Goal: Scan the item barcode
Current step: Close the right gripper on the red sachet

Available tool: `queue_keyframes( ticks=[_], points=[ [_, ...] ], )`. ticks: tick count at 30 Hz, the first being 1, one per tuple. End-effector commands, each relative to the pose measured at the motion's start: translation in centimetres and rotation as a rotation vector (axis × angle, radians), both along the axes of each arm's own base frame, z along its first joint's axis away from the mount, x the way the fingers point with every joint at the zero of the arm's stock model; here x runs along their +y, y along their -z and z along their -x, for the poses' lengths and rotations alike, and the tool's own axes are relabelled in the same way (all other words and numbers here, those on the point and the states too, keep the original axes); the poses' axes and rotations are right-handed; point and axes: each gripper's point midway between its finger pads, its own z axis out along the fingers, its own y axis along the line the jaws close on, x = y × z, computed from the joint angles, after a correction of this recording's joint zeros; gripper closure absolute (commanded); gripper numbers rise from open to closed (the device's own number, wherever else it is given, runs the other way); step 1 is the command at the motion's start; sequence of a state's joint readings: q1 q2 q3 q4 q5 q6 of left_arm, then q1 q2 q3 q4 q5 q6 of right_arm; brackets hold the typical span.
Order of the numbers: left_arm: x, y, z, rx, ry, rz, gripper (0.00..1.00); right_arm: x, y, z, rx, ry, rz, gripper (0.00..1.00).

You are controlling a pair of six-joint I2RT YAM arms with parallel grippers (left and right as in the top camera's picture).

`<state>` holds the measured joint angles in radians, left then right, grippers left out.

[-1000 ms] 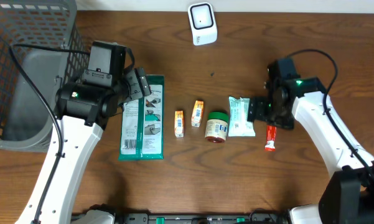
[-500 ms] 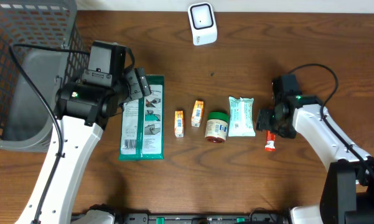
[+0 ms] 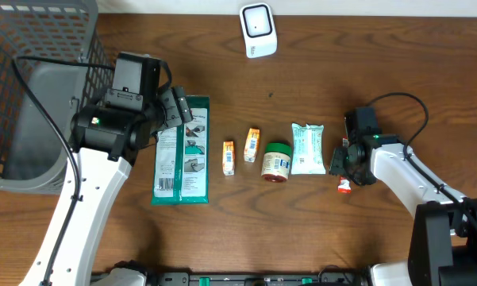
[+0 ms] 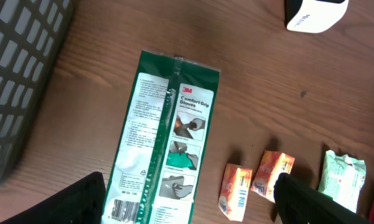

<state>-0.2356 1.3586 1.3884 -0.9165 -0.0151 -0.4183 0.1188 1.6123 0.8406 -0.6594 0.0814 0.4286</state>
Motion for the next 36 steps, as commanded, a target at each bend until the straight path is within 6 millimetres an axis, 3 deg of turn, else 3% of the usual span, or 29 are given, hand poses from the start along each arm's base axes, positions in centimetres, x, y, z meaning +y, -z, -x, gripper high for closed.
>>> queue_keyframes(
  ticks=[1,6,13,20,27,31,36],
  points=[
    [0.5,-0.7,-0.3,-0.019,-0.012,-0.016,0.13,-0.3,0.0,-0.1,-0.006,0.011,0.012,0.44],
    [0.5,-0.7,-0.3,-0.019,-0.012,-0.016,0.13,-2.5,-0.4,-0.9,-0.048,0.026,0.138,0.45],
    [0.5,-0.7,-0.3,-0.019,-0.012,-0.016,0.13,-0.8,0.2,-3.0,-0.155,-0.047,0.058,0.45],
    [0.5,-0.7,-0.3,-0.019,-0.012,-0.016,0.13,-1.1,1.7,-1.5,-0.132,-0.052,0.068,0.46],
    [0.5,-0.7,-0.3,-0.019,-0.012,-0.016,0.13,-1.1,2.0,-1.7,-0.152,-0.071,0.071,0.70],
    [0.5,-0.7,-0.3,-0.019,-0.012,-0.016,0.13,-0.9,1.8,-2.4,-0.179,-0.083,0.067,0.68],
    [0.5,-0.7,-0.3,-0.019,-0.012,-0.016,0.13,-0.1,2.2,-1.5,-0.141,-0.096,0.015,0.67]
  ],
)
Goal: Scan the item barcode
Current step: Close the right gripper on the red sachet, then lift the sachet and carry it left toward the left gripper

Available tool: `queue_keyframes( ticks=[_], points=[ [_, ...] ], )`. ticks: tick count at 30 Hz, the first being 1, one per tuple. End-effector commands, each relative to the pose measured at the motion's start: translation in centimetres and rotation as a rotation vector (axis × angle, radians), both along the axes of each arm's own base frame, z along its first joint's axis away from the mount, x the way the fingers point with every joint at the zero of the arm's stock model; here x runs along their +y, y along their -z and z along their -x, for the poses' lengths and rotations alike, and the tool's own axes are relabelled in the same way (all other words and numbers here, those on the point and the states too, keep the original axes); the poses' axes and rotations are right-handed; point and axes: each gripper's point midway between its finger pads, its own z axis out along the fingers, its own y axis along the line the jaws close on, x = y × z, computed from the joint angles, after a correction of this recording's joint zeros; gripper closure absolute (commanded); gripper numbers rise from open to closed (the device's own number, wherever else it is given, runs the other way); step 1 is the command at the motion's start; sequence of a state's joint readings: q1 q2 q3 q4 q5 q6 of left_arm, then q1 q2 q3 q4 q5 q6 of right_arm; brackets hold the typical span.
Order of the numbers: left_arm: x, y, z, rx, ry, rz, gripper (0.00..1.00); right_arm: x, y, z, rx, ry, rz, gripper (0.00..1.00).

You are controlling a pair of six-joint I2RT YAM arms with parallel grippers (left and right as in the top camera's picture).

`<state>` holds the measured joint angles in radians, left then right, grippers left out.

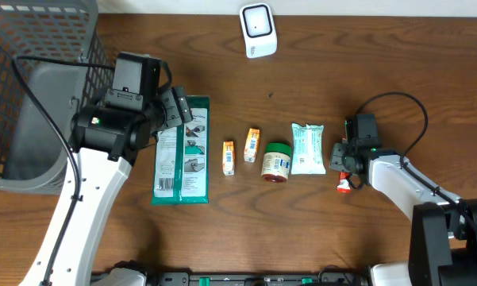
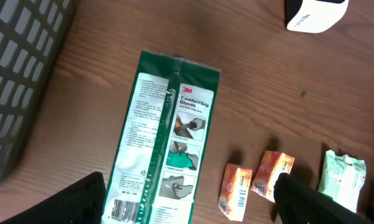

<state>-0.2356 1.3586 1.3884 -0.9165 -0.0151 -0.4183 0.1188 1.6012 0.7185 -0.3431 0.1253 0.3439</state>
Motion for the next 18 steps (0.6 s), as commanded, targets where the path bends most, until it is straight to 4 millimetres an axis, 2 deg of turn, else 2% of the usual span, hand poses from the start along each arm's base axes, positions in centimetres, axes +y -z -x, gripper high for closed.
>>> queue_keyframes(
  ticks=[1,5,9,12,18],
  points=[
    [0.5,-0.7,-0.3,-0.019,-0.012,-0.016,0.13,0.3,1.2,1.8,0.071,-0.026,-0.017,0.69],
    [0.5,-0.7,-0.3,-0.019,-0.012,-0.016,0.13,0.2,1.3,2.1,0.082,-0.026,-0.015,0.81],
    [0.5,-0.7,-0.3,-0.019,-0.012,-0.016,0.13,0.2,1.0,1.5,0.057,-0.025,-0.015,0.99],
    [0.5,-0.7,-0.3,-0.019,-0.012,-0.016,0.13,0.4,0.0,0.5,0.030,-0.026,-0.019,0.99],
    [0.5,-0.7,-0.3,-0.019,-0.012,-0.016,0.13,0.6,-4.2,-1.0,-0.037,-0.027,-0.029,0.99]
  ],
)
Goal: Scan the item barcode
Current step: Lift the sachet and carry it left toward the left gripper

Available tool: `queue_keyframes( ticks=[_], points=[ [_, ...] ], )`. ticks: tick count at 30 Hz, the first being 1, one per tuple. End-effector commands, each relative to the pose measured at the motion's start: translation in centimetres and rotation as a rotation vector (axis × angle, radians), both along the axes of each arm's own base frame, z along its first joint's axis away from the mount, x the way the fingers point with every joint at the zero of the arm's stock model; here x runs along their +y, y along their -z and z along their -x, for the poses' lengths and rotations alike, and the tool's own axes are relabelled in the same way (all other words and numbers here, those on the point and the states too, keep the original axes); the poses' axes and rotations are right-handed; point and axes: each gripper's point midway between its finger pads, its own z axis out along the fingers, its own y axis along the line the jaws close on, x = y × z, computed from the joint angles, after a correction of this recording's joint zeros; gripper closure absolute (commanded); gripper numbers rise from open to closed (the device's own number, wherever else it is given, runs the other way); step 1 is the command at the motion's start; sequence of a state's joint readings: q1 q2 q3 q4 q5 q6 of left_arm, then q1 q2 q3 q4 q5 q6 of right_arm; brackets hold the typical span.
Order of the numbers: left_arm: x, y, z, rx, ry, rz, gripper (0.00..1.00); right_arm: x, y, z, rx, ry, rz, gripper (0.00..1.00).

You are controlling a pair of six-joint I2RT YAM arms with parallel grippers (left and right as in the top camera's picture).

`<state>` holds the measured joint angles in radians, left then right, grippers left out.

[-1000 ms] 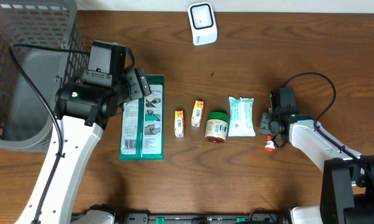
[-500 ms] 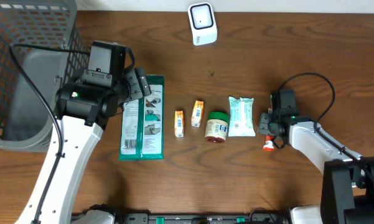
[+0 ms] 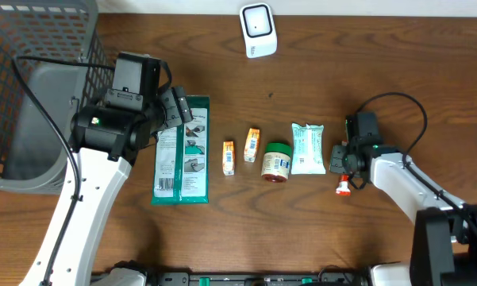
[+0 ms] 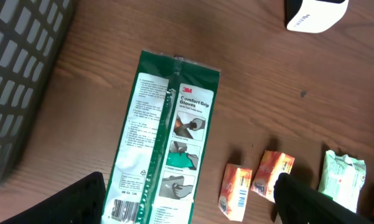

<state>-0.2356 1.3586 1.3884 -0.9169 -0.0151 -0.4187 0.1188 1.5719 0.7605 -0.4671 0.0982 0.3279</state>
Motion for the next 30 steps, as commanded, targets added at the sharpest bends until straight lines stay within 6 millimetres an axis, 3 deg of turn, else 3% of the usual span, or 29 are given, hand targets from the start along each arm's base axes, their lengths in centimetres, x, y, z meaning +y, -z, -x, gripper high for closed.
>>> queue_keyframes(
  ticks=[1,13,18,30],
  points=[
    [0.5,-0.7,-0.3,-0.019,-0.012,-0.016,0.13,0.4,-3.8,-2.1,-0.106,-0.005,-0.028,0.99],
    [0.5,-0.7,-0.3,-0.019,-0.012,-0.016,0.13,5.3,-11.6,-3.0,-0.302,-0.056,-0.461,0.99],
    [0.5,-0.7,-0.3,-0.019,-0.012,-0.016,0.13,6.9,-13.2,-3.8,-0.348,-0.087,-0.580,0.99],
    [0.4,-0.9,-0.6,-0.035,-0.012,-0.012,0.13,8.7,-16.6,-5.7,-0.451,-0.076,-0.748,0.99]
  ],
)
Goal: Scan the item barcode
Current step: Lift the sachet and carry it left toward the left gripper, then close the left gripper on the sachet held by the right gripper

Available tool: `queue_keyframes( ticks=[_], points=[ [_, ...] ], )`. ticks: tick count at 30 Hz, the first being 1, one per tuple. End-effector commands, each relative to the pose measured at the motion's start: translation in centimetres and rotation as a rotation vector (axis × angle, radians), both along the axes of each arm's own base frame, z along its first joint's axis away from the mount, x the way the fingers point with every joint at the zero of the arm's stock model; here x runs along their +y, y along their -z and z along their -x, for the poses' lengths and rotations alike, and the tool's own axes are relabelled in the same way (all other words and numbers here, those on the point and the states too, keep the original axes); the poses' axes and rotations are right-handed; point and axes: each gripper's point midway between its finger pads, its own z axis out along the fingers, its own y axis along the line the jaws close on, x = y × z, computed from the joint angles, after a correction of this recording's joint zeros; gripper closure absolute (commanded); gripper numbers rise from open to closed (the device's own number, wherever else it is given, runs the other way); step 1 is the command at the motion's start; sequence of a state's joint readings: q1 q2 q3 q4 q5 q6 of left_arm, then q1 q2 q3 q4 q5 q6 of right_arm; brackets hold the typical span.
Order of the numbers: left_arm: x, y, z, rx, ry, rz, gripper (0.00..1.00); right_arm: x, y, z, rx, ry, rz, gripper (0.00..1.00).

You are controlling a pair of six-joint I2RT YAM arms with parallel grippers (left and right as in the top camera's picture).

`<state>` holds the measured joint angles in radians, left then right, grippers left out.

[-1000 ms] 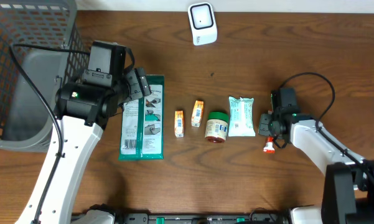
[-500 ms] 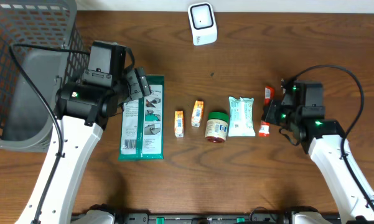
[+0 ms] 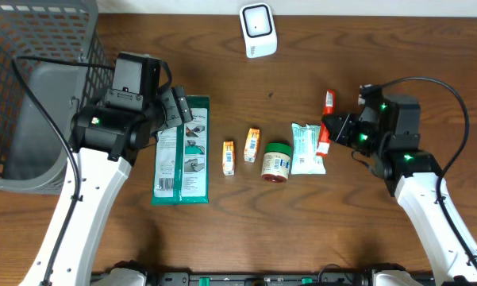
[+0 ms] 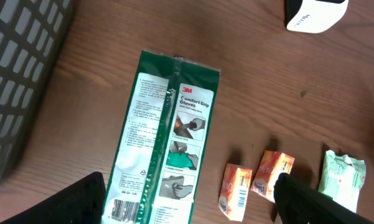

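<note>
A small red and white tube (image 3: 325, 131) hangs above the table beside the white-green packet (image 3: 307, 148), with my right gripper (image 3: 333, 129) shut on it. The white scanner (image 3: 258, 30) stands at the table's far edge, well behind the tube; its corner shows in the left wrist view (image 4: 316, 14). My left gripper (image 3: 177, 109) hovers open over the top of the green 3M glove pack (image 3: 182, 151). In the left wrist view its dark fingers (image 4: 74, 199) straddle the pack (image 4: 165, 134), whose barcode lies at the lower end, and the left gripper (image 4: 190, 208) holds nothing.
Two orange boxes (image 3: 228, 157) (image 3: 252, 144) and a green-lidded jar (image 3: 276, 161) lie in a row between the pack and the packet. A grey wire basket (image 3: 32, 87) fills the far left. The right arm's cable (image 3: 428, 83) loops above the table.
My right gripper was low on the table at the red tube right of the packet; now it is higher and farther back, holding the tube off the table. The left arm has not moved.
My right gripper stood over the red tube lying right of the packet, then sat low against it at the two later moments. Now the tube is off the table in that gripper. All the while my left gripper stayed open above the glove pack.
</note>
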<state>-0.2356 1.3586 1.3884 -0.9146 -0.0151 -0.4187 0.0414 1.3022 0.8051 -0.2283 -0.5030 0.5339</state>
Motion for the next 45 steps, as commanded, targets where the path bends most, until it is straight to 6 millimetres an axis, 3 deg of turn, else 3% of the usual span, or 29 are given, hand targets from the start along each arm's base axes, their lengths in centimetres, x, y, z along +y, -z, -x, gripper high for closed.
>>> queue_keyframes(
  ticks=[1,6,8,13,16,21,25,28,35,39,45],
  points=[
    [0.3,-1.1,-0.8,-0.046,-0.012,-0.009,0.13,1.1,-2.1,-0.2,-0.019,-0.024,-0.103,0.99],
    [-0.1,-1.0,-0.7,-0.037,0.004,0.012,0.13,2.2,-3.5,-0.2,-0.064,-0.092,-0.157,0.99],
    [-2.1,-1.1,-0.4,-0.030,0.101,0.087,0.13,2.3,-3.7,-0.2,-0.074,-0.099,-0.162,0.99],
    [-9.6,-4.3,1.2,-0.159,0.646,0.280,0.13,2.2,-3.8,-0.4,-0.085,-0.093,-0.157,0.99],
    [-12.0,-5.8,2.9,-0.203,0.818,0.389,0.01,3.0,-4.3,0.1,-0.086,-0.144,-0.195,0.99],
    [-12.7,-6.4,3.5,-0.210,0.858,0.432,0.01,4.8,-5.8,1.5,-0.093,-0.264,-0.294,0.99],
    [-15.3,-7.5,5.9,-0.264,1.066,0.484,0.01,5.9,-8.2,1.8,-0.102,-0.304,-0.408,0.99],
    [-16.2,-7.4,6.5,-0.295,1.133,0.446,0.00,6.7,-9.6,1.6,-0.112,-0.305,-0.462,0.99],
    [-17.4,-7.4,6.6,-0.324,1.172,0.404,0.02,10.0,-12.6,2.5,-0.160,-0.390,-0.542,0.99],
    [-18.3,-7.7,6.9,-0.348,1.203,0.400,0.14,11.9,-13.3,2.7,-0.167,-0.382,-0.564,0.99],
    [-18.4,-7.3,5.6,-0.378,1.163,0.294,0.20,14.4,-15.2,2.7,-0.267,-0.354,-0.571,0.99]
  ],
)
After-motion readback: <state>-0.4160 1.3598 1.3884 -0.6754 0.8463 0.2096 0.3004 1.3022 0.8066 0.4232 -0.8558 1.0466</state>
